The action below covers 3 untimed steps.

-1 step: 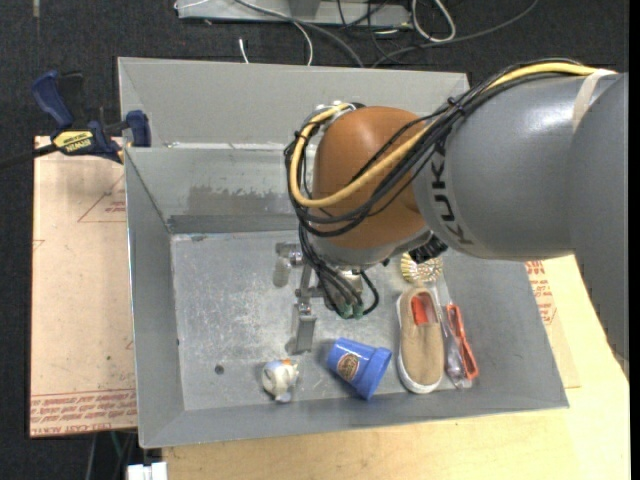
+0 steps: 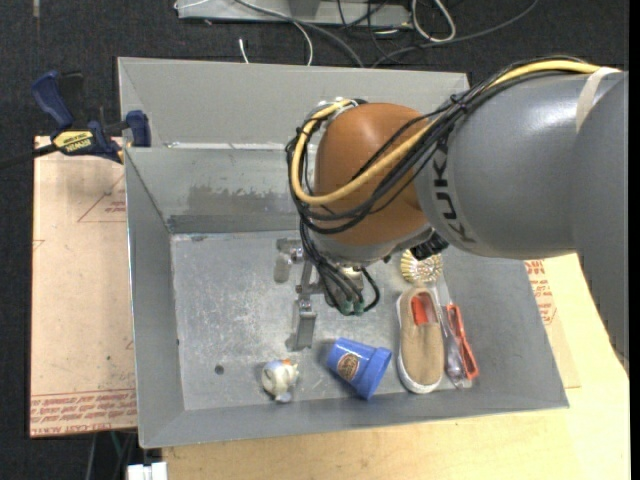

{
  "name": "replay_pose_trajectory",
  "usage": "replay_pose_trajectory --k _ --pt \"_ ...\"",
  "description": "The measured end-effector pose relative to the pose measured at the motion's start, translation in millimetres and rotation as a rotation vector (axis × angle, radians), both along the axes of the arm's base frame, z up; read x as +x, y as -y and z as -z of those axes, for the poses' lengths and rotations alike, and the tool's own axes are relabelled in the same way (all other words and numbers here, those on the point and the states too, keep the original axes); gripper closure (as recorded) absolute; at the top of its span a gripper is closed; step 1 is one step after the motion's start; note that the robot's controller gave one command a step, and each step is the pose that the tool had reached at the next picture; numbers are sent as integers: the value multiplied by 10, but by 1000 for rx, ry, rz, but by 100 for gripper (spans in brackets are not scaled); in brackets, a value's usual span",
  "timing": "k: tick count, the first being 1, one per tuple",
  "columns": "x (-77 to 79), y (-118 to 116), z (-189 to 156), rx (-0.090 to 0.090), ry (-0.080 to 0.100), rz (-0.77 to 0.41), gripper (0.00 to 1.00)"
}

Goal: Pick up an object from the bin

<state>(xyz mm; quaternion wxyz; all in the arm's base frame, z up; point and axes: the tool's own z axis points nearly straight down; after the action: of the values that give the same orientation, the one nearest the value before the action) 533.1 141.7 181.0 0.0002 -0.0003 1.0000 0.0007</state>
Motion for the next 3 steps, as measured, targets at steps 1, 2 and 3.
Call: replay_pose_trajectory --k 1,2,3 --pt "-186 -71 416 0 3 -327 0" --pt "-374 -240 348 1 3 -520 0" --pt "-491 -270 461 1 0 -724 0"
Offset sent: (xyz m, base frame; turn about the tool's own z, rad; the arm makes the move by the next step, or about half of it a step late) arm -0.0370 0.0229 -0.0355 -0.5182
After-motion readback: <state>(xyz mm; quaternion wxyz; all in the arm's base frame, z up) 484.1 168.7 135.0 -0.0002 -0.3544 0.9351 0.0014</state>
